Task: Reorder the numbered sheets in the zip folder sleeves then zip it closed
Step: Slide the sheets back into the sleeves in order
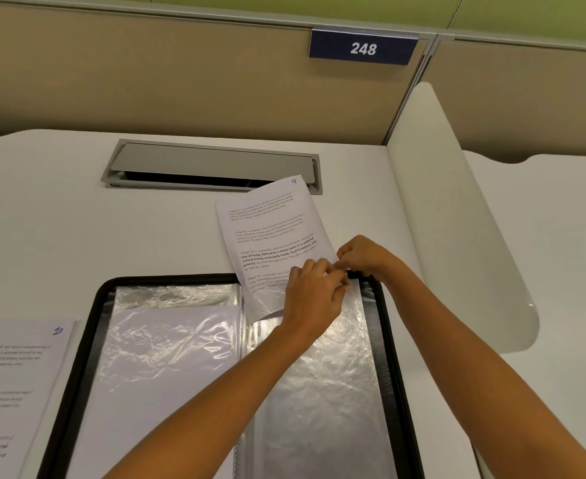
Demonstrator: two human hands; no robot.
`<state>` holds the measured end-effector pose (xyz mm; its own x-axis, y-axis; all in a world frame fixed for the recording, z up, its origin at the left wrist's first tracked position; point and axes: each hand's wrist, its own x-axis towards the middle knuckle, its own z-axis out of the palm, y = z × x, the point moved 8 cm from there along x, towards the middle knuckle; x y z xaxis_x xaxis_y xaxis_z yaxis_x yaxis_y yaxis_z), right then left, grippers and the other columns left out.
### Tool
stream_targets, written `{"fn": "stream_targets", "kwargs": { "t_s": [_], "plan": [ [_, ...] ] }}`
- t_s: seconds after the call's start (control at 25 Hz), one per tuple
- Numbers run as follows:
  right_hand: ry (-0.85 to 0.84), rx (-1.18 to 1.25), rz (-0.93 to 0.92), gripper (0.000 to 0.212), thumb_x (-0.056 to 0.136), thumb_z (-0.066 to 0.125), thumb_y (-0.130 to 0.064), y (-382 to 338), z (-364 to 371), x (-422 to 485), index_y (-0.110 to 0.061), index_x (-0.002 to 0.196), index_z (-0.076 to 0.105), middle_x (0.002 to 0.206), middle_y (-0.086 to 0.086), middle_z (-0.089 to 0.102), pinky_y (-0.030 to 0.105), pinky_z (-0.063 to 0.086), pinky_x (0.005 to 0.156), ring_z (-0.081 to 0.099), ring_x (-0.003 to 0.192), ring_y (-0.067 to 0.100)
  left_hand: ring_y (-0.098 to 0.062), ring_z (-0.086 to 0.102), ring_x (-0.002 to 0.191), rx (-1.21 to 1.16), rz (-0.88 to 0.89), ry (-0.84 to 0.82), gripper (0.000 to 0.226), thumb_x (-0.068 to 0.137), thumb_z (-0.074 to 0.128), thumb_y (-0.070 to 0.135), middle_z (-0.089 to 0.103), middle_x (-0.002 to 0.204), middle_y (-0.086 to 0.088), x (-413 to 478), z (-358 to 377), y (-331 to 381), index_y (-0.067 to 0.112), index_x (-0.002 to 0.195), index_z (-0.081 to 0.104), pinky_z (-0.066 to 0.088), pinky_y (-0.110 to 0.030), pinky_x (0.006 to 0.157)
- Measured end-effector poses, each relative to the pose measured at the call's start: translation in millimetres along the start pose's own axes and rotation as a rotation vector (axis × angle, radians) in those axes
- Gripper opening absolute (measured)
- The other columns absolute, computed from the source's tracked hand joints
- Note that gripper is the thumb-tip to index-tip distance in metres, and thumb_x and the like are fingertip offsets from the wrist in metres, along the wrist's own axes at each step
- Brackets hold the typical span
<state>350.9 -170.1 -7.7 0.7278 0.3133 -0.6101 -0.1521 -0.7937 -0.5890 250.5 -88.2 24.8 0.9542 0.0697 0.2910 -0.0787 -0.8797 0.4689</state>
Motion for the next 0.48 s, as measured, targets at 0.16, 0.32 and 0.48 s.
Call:
{"fn": "stream_targets", "kwargs": {
  "t_s": [0.16,0.32,0.48],
  "plan": [
    [0.021,0.024,0.028,0.030,0.069,0.049,0.011,9,5,0,-0.012,0.054,0.038,0.053,0.002,0.026,0.017,0.020,0.041,0.022,0.050,0.011,-0.018,0.054,0.090,-0.052,-0.001,-0.030,0.009,0.087,0.064,0.029,0.064,0.093,0.007,4,1,3,0.027,0.094,0.070,0.039,-0.034,0.077],
    [0.019,0.029,0.064,0.022,0.069,0.044,0.011,8,4,-2,-0.008,0.059,0.047,0.053,0.004,0.030,0.018,0.023,0.041,0.026,0.051,0.013,-0.016,0.056,0.089,-0.084,-0.020,-0.080,0.013,0.090,0.058,0.030,0.069,0.091,0.008,6,2,3,0.025,0.098,0.068,0.038,-0.032,0.082],
    [-0.074,-0.025,0.176,0.026,0.072,0.057,0.001,11,4,-5,-0.011,0.053,0.044,0.055,0.003,0.041,0.022,0.029,0.049,0.036,0.055,0.014,-0.022,0.060,0.084,-0.177,-0.139,-0.190,0.017,0.092,0.055,0.029,0.070,0.090,-0.001,8,9,-9,0.022,0.105,0.064,0.043,-0.032,0.077]
  ]
}}
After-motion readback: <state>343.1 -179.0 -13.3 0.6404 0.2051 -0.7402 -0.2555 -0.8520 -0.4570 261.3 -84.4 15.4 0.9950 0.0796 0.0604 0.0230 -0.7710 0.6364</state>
